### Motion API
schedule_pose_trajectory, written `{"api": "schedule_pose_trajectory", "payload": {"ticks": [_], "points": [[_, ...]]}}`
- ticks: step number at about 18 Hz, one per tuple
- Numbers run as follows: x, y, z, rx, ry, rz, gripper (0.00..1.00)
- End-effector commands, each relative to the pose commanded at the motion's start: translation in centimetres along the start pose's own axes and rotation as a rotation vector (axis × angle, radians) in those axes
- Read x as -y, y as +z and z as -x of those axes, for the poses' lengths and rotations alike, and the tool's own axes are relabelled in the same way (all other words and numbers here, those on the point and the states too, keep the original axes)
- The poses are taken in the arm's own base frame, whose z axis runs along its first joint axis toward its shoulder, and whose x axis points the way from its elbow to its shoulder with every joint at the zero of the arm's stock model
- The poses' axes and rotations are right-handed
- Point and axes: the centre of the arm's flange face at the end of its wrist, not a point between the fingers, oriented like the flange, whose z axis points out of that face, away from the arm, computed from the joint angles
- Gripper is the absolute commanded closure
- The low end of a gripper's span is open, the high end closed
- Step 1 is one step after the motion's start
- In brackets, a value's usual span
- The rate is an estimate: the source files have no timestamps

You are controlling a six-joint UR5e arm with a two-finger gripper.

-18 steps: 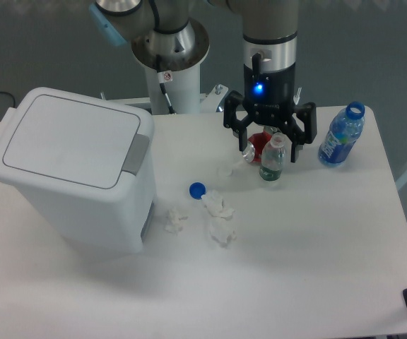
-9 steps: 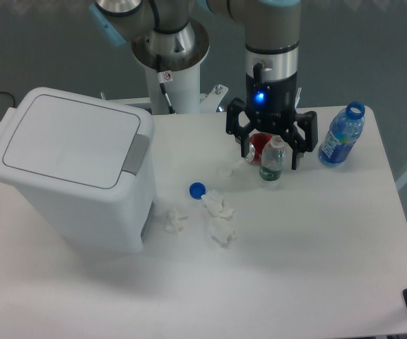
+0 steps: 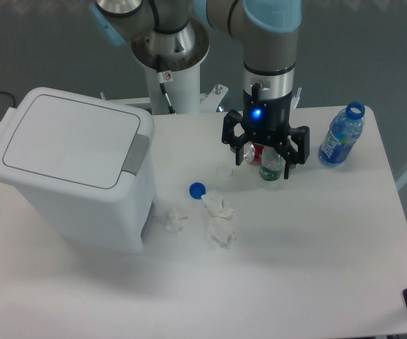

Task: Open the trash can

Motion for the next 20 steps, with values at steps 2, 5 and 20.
{"api": "schedule_pose_trajectory", "payload": {"ticks": [2, 5, 20], "points": [[0.2, -0.1, 0.0, 0.0, -0.068, -0.004, 0.0], [1.5, -0.4, -1.0, -0.003, -0.118, -0.015, 0.0], [5.7, -5.5, -3.7, -0.055, -0.265, -0.193, 0.0]]}}
